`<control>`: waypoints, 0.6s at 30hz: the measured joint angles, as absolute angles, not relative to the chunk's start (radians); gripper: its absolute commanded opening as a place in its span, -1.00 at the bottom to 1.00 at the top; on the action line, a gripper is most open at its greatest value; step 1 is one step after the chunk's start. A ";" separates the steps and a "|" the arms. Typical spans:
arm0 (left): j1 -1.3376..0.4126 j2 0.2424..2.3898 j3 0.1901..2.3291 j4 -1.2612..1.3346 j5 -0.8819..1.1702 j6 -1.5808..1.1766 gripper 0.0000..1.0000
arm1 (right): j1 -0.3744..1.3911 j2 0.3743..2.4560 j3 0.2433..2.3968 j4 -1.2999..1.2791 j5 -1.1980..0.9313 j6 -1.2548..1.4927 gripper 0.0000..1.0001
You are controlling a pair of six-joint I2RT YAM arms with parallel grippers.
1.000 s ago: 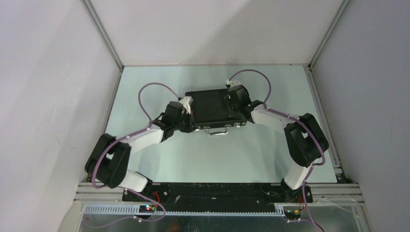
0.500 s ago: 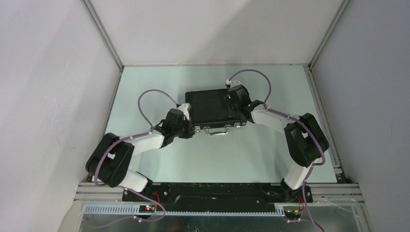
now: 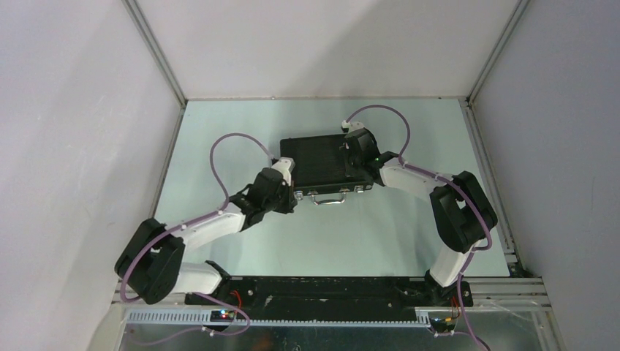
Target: Pack up texas hold em set
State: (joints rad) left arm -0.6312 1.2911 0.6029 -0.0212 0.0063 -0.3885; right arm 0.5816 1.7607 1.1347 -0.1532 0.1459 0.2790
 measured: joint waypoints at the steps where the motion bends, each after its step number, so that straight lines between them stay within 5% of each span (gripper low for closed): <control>1: -0.632 1.298 0.606 -0.023 0.003 -0.389 -1.00 | 0.582 1.761 1.135 -0.154 0.146 0.279 -1.00; 11: -0.633 1.540 0.641 0.093 -0.071 -0.396 -1.00 | 0.582 1.761 1.135 -0.153 0.145 0.279 -1.00; 18: -0.639 1.525 0.595 0.172 -0.123 -0.429 -1.00 | 0.581 1.761 1.135 -0.151 0.146 0.279 -1.00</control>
State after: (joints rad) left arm -0.6388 1.5253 0.5949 0.1722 -0.1226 -0.4294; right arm 0.5812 1.7615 1.1347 -0.1509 0.1463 0.2794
